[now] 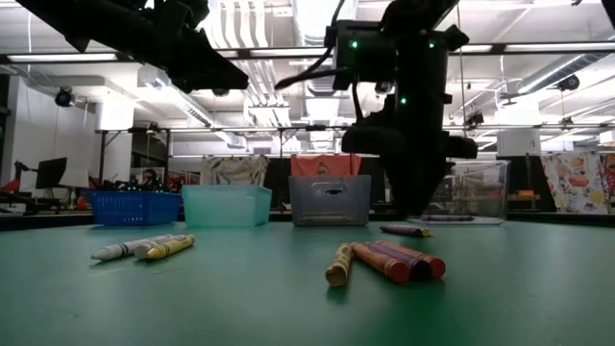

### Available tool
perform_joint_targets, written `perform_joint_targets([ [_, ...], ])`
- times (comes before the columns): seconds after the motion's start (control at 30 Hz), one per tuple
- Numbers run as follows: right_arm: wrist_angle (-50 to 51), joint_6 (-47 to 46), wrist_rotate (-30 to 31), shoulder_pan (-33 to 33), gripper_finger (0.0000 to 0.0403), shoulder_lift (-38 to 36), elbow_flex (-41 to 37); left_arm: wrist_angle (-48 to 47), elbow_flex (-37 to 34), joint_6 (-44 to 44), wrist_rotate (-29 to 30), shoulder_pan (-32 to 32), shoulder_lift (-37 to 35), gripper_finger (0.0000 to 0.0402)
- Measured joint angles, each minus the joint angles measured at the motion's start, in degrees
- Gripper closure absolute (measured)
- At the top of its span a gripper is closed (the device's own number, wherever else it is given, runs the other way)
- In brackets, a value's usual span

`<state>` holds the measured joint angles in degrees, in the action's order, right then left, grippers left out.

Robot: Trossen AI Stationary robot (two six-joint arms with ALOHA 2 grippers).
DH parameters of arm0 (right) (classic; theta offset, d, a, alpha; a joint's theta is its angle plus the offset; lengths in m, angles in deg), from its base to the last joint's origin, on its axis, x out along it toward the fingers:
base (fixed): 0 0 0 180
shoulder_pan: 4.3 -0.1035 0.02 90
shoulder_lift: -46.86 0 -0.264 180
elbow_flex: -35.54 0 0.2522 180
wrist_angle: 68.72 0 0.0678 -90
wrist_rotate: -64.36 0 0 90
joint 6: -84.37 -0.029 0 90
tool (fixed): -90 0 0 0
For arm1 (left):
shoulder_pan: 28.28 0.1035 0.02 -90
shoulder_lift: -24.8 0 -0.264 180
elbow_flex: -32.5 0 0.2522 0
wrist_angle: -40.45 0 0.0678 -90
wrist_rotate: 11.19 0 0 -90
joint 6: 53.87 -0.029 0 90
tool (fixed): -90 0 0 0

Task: Sort crayons
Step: Put the white crayon into the light blue bin

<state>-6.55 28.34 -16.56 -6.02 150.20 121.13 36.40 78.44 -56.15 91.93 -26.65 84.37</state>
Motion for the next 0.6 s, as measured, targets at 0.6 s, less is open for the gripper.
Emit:
perform_joint_targets([
  [0.6, -0.8, 1.2, 0.1, 0.6, 0.0303, 3.5, -0.2, 0.0, 0.0, 0.2, 0.0, 0.0, 0.0, 0.0287],
])
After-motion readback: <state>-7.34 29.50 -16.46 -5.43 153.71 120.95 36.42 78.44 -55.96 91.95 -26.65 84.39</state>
